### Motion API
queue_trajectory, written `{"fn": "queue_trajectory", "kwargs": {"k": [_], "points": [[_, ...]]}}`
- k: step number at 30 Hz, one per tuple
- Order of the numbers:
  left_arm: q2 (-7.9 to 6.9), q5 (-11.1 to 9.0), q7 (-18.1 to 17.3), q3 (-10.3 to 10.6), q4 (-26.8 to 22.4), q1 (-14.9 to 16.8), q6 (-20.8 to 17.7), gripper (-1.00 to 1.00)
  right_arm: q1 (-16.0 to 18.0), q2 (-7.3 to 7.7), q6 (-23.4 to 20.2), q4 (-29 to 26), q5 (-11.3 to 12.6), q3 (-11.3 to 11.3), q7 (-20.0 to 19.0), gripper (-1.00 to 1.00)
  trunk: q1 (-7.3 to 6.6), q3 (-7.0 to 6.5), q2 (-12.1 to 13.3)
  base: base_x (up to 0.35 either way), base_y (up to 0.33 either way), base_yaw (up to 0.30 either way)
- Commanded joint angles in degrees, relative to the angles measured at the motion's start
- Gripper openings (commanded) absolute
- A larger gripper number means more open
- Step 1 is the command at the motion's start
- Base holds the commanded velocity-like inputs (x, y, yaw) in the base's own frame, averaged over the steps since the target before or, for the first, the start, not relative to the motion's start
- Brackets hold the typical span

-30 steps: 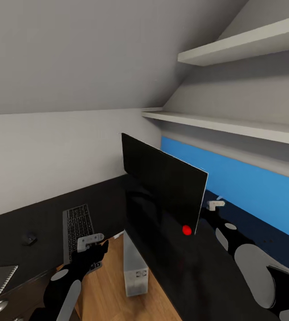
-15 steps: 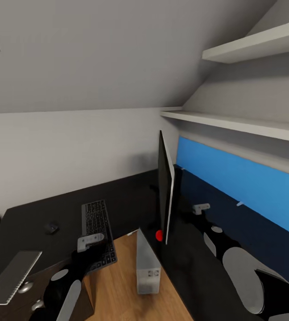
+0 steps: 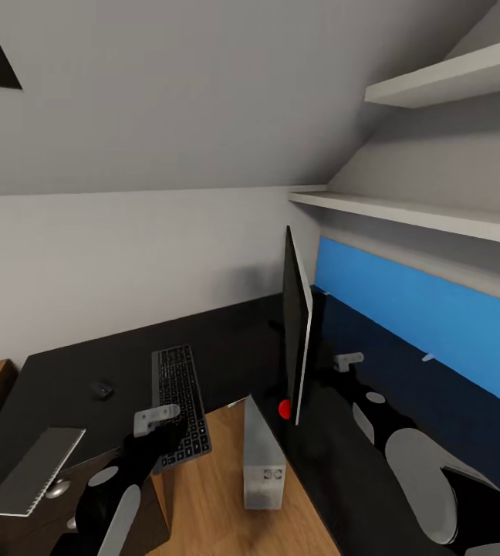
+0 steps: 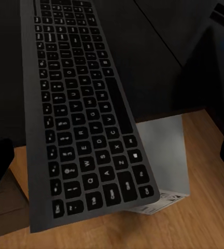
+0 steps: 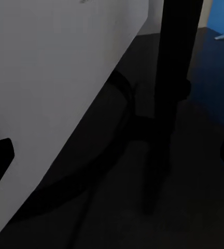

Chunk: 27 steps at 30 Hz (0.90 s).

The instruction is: In the bedroom, organize the workspace by keeping the computer under the desk, ensuring the monitor is on the desk, placing the keyboard on the desk next to the monitor, placing the mouse on the desk next to the keyboard, moving the folder from the swivel chair onto the desk next to the mouse, stacking the notebook on top of the folder with the pen on top of the notebook, and positioning the swivel chair next to the desk.

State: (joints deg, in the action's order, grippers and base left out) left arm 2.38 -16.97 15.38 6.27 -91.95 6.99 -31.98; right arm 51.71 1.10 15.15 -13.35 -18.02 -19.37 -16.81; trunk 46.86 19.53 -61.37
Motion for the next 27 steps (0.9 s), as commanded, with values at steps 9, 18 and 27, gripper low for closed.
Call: {"fn": "queue_trajectory", "kwargs": {"k": [9,18,27], "points": [[0.0,-0.6,0.5,0.1,-0.1,0.0,-0.2,1.0,0.1,-0.13,0.2,0.1,-0.3,-0.5,-0.2,1.0,0.0,0.07,0.0,0.0,0.0,0.125],[0.0,-0.6,0.5,0.1,-0.1,0.0,-0.2,1.0,0.1,0.07,0.2,-0.1,-0.5,-0.6,-0.3,1.0,0.0,0.12,0.0,0.0,0.0,0.112],[0.0,-0.6,0.5,0.1,-0.1,0.0,-0.2,1.0,0.1,0.49,0.3,-0.6,-0.5,-0.6,0.0,1.0,0.0,0.12,0.0,0.0,0.0,0.0]]}}
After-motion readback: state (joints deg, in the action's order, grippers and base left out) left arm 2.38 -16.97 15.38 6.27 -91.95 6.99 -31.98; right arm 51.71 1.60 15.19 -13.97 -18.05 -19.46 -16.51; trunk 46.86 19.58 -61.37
